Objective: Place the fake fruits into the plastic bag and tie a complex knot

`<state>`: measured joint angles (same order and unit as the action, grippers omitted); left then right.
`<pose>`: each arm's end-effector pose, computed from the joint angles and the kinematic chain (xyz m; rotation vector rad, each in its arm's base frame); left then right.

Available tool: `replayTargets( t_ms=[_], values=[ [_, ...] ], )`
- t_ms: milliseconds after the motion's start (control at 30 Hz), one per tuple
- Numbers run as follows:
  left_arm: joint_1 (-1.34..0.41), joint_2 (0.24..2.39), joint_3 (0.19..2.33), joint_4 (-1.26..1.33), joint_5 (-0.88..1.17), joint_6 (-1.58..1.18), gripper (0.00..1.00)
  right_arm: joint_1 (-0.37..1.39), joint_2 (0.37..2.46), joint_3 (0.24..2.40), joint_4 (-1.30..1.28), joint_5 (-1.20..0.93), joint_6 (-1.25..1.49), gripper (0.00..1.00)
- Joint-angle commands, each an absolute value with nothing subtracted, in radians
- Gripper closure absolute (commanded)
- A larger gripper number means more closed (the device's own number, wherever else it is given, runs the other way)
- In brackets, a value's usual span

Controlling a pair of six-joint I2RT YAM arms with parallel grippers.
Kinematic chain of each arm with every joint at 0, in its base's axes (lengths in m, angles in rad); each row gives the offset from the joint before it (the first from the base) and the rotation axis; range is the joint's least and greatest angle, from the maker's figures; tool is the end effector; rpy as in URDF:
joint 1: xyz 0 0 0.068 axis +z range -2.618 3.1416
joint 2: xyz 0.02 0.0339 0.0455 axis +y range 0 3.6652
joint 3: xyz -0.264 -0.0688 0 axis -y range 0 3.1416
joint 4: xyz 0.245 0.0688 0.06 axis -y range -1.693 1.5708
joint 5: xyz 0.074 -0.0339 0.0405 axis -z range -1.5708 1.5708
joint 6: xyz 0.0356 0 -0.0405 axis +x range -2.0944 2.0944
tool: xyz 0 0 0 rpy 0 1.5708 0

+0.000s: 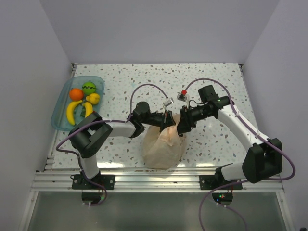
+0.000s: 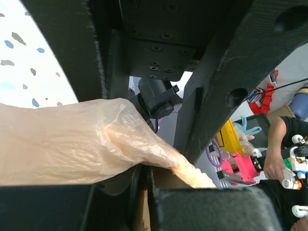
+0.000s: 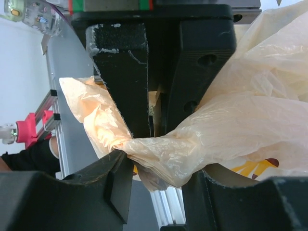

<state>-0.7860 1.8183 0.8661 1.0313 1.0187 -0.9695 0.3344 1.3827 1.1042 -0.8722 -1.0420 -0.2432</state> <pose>0.2386 -0.2818 0.2120 0.8662 1.7841 -2.0189 0.2357 0.1144 0.2792 -0.9753 2.2406 1.4141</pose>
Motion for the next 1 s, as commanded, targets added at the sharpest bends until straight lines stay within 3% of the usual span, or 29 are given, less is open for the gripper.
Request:
replayTargets(
  t_ms=[0,367,567,767,967],
  values=[
    [-0.811,1.812,0.917,1.095,1.022,-0.968,0.88,0.348,1.371,1.114,-0.814,-1.058,-0.253,0.58],
    [-0.776,1.790,0.919,1.048,1.029,-0.931,0.69,0.348,1.368,1.121,-0.945,-1.054,-0.382,0.72],
    [-0.772,1.772,0.923,0.999,1.026,-0.894,0.59,0.347,1.373,1.132,-0.959,-1.058,-0.397,0.89],
    [-0.747,1.746,0.910,0.948,1.035,-0.851,0.56,0.347,1.378,1.140,-0.994,-1.057,-0.440,1.00],
    [-0.726,1.732,0.904,0.905,1.060,-0.819,0.57,0.347,1.376,1.147,-0.999,-1.058,-0.446,1.00]
  ],
)
